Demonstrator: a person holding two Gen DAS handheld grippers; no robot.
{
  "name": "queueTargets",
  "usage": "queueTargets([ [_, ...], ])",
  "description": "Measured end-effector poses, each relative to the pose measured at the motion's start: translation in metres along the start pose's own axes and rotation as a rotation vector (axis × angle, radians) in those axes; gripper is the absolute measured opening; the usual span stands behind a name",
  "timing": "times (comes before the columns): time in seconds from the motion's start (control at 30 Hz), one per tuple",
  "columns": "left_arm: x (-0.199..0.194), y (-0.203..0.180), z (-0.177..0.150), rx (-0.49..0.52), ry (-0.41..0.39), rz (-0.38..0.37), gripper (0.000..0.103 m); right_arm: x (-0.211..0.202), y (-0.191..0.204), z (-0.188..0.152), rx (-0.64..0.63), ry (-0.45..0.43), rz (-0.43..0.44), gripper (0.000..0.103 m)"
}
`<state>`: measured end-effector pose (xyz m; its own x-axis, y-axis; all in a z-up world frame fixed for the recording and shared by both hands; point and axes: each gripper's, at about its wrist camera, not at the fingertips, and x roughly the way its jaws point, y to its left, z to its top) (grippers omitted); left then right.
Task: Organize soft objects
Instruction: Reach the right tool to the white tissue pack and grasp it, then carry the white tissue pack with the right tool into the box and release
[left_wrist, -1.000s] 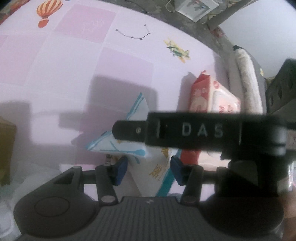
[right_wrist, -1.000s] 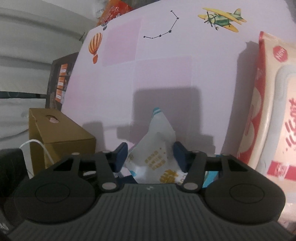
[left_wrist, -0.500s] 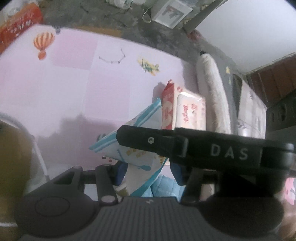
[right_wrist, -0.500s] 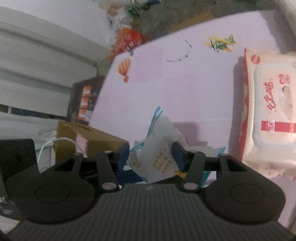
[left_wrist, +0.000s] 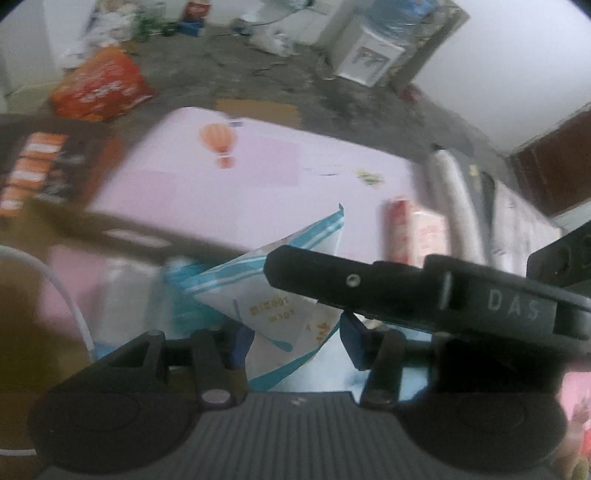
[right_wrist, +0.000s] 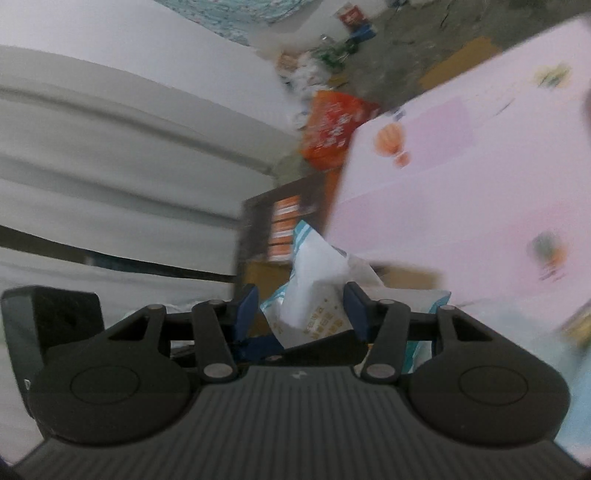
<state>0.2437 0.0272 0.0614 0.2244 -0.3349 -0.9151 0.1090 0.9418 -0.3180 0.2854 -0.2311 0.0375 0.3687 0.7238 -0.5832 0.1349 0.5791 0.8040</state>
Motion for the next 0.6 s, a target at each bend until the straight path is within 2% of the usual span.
queueTargets([
  [0.13,-0.014,0.054,-0.017,-0.028,0.051,0.062,0.052,0.059,0.022,-0.035,0.075,0.051,0.073,0.051],
  [0.3,0.003,0.113,-0.038,-0.069,0.129,0.11,0.053,0.126,0.028,-0.075,0.17,0.114,0.056,0.051],
  [0.4,0.01,0.141,-0.049,-0.067,0.146,0.166,0.056,0.159,0.02,-0.096,0.262,0.133,0.059,0.051],
  [0.53,0.016,0.162,-0.058,-0.018,0.145,0.278,0.062,0.194,0.005,-0.124,0.365,0.134,0.038,0.052],
  [0.6,0.016,0.171,-0.06,-0.008,0.142,0.293,0.063,0.212,-0.006,-0.136,0.441,0.13,0.045,0.052],
])
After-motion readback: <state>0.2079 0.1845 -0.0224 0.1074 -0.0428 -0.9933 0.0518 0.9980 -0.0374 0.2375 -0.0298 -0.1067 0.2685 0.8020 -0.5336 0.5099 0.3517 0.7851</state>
